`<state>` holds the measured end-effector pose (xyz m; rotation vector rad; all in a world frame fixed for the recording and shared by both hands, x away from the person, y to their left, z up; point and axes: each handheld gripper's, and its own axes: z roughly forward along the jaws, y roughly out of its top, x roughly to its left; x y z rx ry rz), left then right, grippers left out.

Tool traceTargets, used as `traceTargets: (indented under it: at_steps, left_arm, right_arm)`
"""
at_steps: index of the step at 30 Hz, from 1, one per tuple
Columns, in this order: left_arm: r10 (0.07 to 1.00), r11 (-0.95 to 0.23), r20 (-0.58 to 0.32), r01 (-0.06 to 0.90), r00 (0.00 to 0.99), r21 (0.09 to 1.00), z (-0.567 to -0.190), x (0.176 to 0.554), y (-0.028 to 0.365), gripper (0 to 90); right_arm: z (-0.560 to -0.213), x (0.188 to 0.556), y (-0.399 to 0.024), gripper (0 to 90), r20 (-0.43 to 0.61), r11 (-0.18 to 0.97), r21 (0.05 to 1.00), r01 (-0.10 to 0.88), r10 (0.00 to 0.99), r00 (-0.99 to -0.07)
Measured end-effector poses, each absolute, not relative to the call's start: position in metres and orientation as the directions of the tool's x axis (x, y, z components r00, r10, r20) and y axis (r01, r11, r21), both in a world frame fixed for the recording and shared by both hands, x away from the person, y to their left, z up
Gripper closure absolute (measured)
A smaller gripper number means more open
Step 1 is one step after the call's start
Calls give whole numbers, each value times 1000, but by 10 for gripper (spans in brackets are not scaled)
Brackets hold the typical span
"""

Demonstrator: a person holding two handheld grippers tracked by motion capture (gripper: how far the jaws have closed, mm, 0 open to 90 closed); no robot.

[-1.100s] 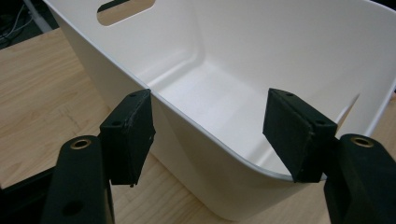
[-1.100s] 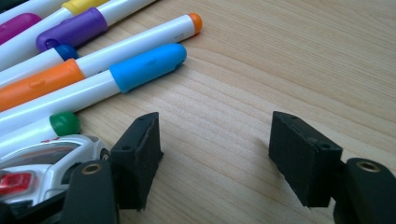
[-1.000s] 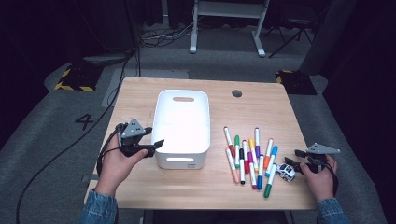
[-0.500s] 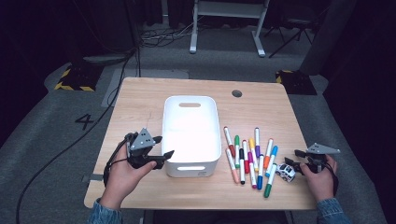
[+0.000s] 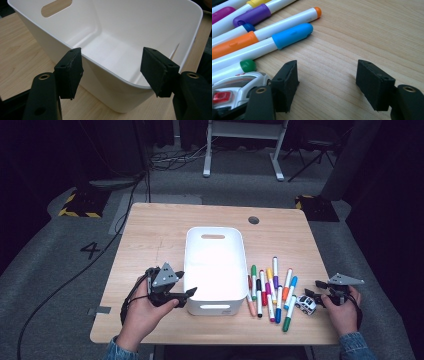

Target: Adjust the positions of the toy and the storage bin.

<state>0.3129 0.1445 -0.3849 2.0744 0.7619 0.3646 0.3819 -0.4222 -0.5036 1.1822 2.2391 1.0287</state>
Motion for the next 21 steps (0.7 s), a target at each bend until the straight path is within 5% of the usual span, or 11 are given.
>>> traceTargets:
  at_steps: [21]
  left_arm:
    - [617,-433,-42,384,786,815,-369,304,140,292]
  right_arm:
    - [-504,382,-421,341,-8,364,764,532,831,-556]
